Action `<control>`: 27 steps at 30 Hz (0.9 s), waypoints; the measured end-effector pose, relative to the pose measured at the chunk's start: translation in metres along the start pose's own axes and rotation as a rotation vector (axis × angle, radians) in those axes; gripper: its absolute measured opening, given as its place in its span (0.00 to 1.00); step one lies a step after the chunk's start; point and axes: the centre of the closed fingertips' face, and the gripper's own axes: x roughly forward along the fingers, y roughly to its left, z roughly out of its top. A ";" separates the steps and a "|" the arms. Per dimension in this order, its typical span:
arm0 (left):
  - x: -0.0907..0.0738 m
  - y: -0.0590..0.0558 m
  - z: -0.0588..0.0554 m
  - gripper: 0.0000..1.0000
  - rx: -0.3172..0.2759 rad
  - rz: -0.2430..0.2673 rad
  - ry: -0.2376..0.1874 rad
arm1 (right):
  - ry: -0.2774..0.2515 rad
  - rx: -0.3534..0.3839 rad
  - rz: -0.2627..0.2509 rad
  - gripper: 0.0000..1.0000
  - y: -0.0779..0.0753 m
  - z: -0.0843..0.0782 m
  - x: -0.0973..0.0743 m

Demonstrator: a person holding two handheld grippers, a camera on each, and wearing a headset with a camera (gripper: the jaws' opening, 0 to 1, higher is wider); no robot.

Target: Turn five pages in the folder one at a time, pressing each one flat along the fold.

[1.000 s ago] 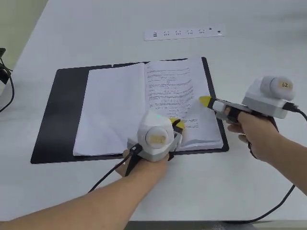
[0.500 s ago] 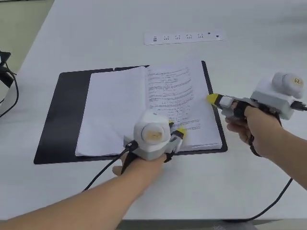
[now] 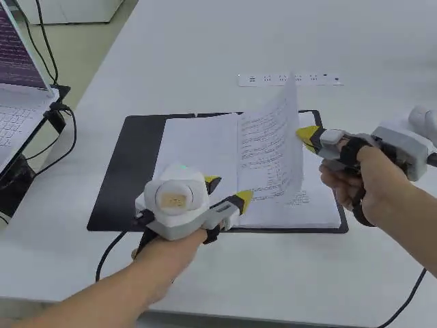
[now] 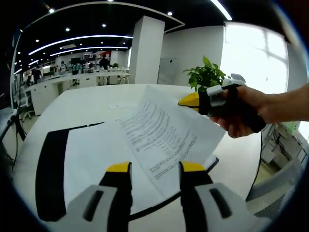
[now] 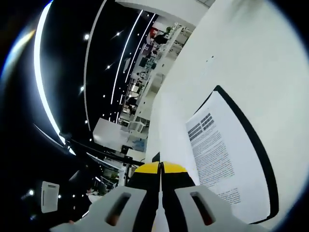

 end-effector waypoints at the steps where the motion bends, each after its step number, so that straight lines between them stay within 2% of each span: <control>1: -0.009 0.008 0.001 0.37 0.001 0.013 -0.007 | 0.004 0.012 0.021 0.00 0.010 -0.005 0.007; 5: -0.033 0.029 0.001 0.38 -0.015 0.043 -0.014 | 0.014 0.015 0.046 0.00 0.029 -0.021 0.028; 10: -0.065 0.054 -0.001 0.38 -0.026 0.082 -0.031 | 0.053 0.016 0.074 0.00 0.050 -0.053 0.055; 14: -0.081 0.066 -0.002 0.38 -0.033 0.094 -0.040 | 0.083 0.007 0.078 0.00 0.060 -0.075 0.072; 19: -0.099 0.079 -0.006 0.39 -0.007 0.099 -0.035 | 0.111 0.016 0.072 0.00 0.065 -0.100 0.095; 27: -0.112 0.099 -0.015 0.39 0.013 0.095 -0.008 | 0.149 0.036 0.025 0.00 0.065 -0.138 0.139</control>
